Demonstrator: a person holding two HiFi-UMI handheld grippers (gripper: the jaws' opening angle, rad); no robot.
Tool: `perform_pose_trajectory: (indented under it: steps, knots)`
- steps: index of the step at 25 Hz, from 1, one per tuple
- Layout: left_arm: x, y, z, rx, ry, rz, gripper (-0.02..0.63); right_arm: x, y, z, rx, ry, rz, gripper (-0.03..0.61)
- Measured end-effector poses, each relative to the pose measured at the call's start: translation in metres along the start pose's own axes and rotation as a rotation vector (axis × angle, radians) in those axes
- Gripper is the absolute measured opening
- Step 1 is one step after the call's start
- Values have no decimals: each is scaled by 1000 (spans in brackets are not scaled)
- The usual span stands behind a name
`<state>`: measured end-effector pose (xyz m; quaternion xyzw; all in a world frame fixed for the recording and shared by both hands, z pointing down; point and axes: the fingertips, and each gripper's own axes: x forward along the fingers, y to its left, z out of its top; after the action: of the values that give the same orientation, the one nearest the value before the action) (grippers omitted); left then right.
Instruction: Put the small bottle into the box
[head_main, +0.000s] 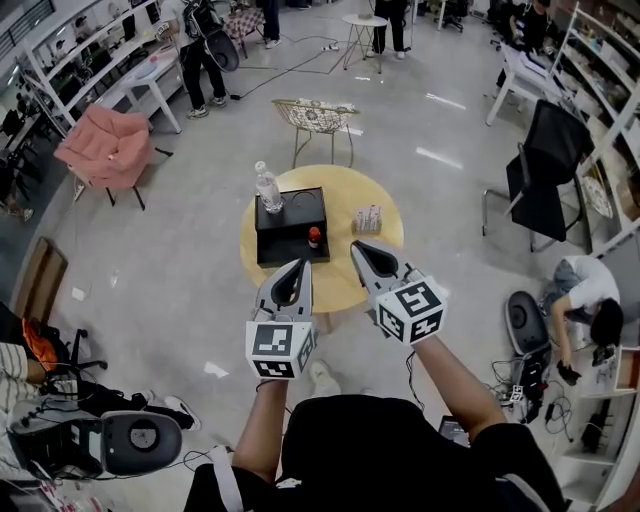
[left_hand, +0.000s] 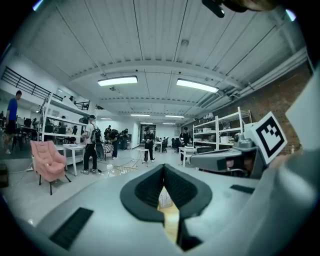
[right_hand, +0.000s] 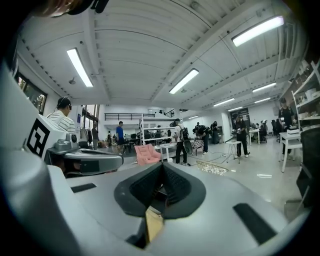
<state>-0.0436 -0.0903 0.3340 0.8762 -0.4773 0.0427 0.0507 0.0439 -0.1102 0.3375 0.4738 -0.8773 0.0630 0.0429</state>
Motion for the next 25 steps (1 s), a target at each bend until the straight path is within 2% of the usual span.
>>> perform_pose_trajectory:
  steps: [10,25]
  knots:
    - [-36,-52,-1,40,-8,22,12,-55,11,-3,-6,-19,20,0]
    - [-82,-83,-7,49,-17,64,12,-98,40,-4,-29,-44,69,0]
